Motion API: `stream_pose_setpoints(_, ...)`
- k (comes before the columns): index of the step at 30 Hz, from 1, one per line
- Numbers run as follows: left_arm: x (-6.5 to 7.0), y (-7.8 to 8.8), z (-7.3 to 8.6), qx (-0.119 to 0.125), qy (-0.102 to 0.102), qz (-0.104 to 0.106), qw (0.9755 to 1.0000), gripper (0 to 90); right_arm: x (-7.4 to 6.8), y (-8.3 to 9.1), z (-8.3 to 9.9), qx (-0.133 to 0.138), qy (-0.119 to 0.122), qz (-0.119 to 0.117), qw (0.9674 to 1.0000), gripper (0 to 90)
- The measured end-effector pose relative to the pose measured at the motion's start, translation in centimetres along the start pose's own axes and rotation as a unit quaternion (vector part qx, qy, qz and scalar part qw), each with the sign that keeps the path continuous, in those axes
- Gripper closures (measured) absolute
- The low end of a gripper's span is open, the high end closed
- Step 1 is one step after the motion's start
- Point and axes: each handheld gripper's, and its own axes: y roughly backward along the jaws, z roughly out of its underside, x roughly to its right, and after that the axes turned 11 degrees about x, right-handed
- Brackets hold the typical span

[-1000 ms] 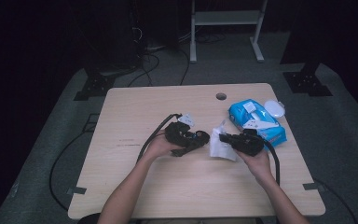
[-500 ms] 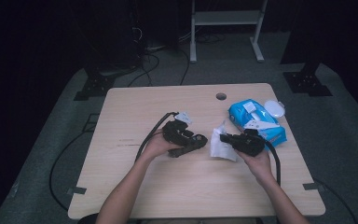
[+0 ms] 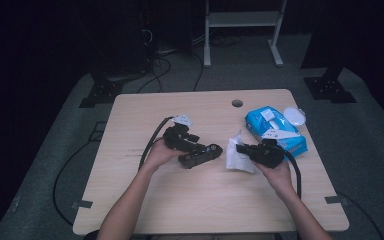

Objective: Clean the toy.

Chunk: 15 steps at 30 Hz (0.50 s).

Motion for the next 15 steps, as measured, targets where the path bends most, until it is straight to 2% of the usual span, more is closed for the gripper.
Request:
stream_pose_setpoints(5, 0.0, 0.0, 0.4, 0.011, 0.009, 0.006, 0.9999, 47.5, 0.0, 0.1, 0.0, -0.001, 0.002, -0.001, 1.0, 85.0)
stream_pose_setpoints(7, 0.2, 0.0, 0.5, 0.014, 0.001, 0.0, 0.9999, 47.6, -0.1, 0.2, 0.0, -0.003, 0.003, -0.001, 1.0, 85.0)
stream_pose_setpoints(11, 1.0, 0.0, 0.3, 0.005, -0.022, -0.006, 0.9997, 48.0, -0.2, 0.5, 0.0, -0.004, 0.01, -0.001, 0.9999, 85.0)
stream_pose_setpoints(15, 1.6, -0.1, 0.4, 0.011, -0.034, -0.012, 0.9993, 48.1, -0.2, 0.7, 0.0, -0.005, 0.013, 0.001, 0.9999, 85.0)
